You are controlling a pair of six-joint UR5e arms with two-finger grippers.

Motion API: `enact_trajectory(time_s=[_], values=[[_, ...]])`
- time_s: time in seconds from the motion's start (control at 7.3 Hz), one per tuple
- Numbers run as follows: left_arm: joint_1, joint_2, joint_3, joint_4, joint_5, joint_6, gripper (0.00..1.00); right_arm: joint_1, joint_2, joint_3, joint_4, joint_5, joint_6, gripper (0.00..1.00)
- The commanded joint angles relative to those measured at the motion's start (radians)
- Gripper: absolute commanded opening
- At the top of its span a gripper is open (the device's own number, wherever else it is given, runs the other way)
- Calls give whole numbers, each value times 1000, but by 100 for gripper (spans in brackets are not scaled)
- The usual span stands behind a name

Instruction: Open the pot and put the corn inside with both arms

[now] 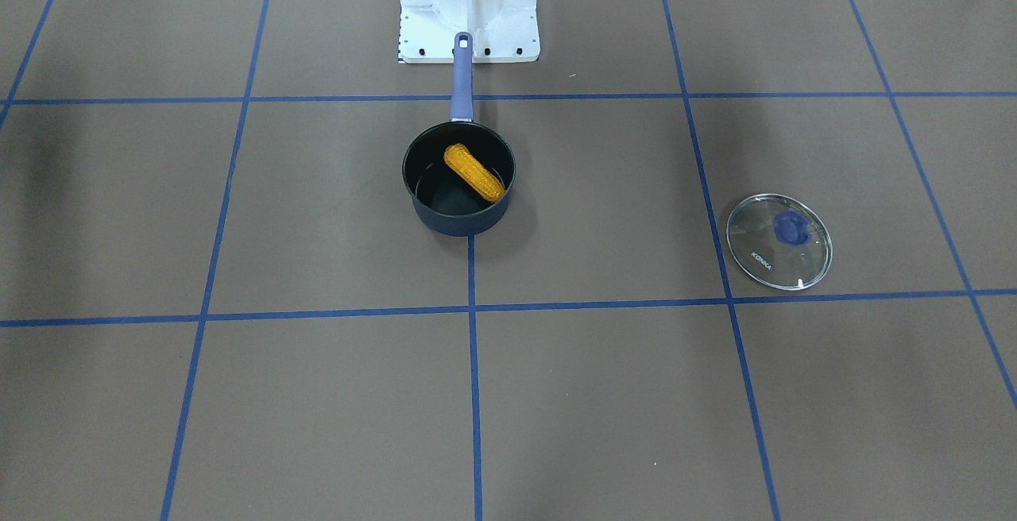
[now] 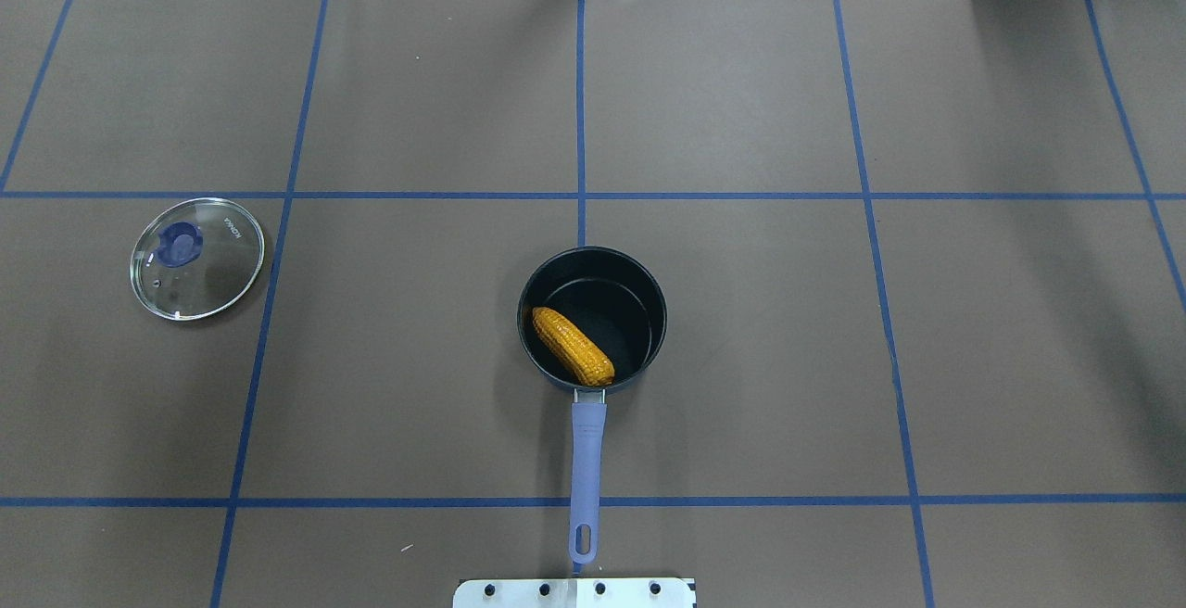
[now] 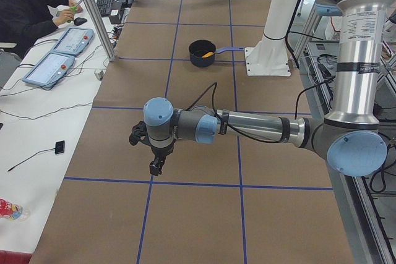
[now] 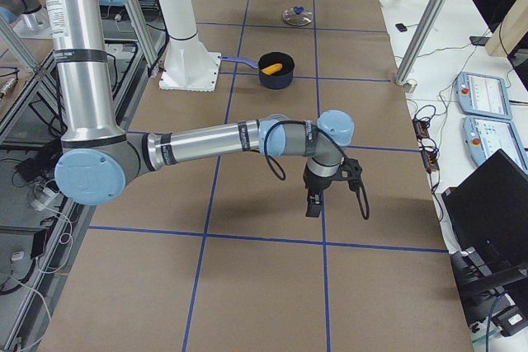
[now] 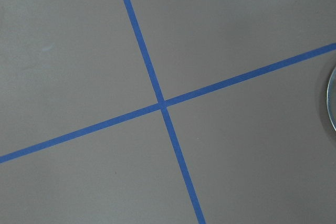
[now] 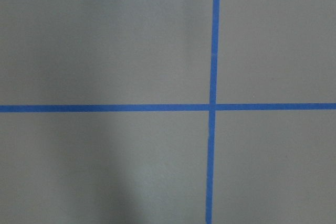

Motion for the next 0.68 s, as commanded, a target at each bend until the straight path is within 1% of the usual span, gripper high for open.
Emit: enact_trajectory(time_s=[0.0,0.27,0.55], values=[[-2,0,3,2,2,-2,99,12,-99,-4,144,16,9,100],[-2,0,3,2,2,-54,99,12,-102,-4,144,16,10,100],[-2,0,3,2,3,-54,99,12,-100,-4,147,19,9,100]])
